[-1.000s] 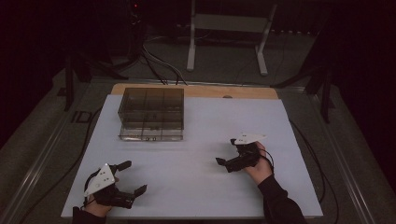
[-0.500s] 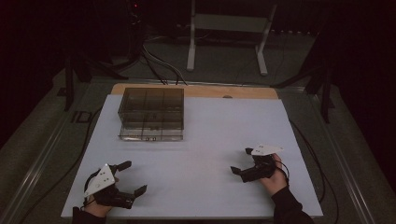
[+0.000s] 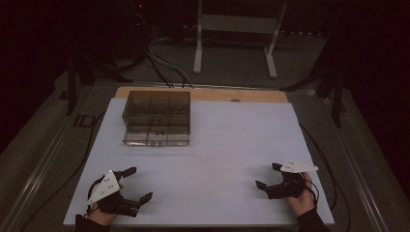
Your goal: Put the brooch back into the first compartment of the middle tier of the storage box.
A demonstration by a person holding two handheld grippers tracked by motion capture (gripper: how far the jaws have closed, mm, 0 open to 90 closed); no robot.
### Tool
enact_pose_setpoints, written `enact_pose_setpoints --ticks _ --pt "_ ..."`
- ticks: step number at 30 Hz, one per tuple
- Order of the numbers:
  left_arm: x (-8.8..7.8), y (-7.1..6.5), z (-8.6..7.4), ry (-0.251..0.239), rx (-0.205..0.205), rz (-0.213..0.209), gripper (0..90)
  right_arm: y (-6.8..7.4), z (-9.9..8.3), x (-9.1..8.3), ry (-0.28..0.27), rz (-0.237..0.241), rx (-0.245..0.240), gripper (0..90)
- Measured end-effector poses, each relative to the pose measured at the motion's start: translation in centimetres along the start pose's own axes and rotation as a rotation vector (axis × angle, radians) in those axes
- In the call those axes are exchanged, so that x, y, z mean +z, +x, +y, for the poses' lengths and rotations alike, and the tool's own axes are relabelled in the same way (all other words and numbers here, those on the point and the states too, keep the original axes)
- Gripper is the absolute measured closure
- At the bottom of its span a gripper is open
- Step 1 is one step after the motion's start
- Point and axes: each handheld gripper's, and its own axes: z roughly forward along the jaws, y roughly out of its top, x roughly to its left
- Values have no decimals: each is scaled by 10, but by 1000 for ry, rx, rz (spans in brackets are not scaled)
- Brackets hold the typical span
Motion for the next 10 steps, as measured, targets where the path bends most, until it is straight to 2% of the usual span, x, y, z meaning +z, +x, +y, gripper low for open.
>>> enact_pose_setpoints --ticks 5,10 --pt "0 0 0 1 0 0 3 -7 -8 -10 -10 -22 23 0" --pt "1 -1 0 3 1 -3 3 -9 -9 -10 -6 -29 14 0"
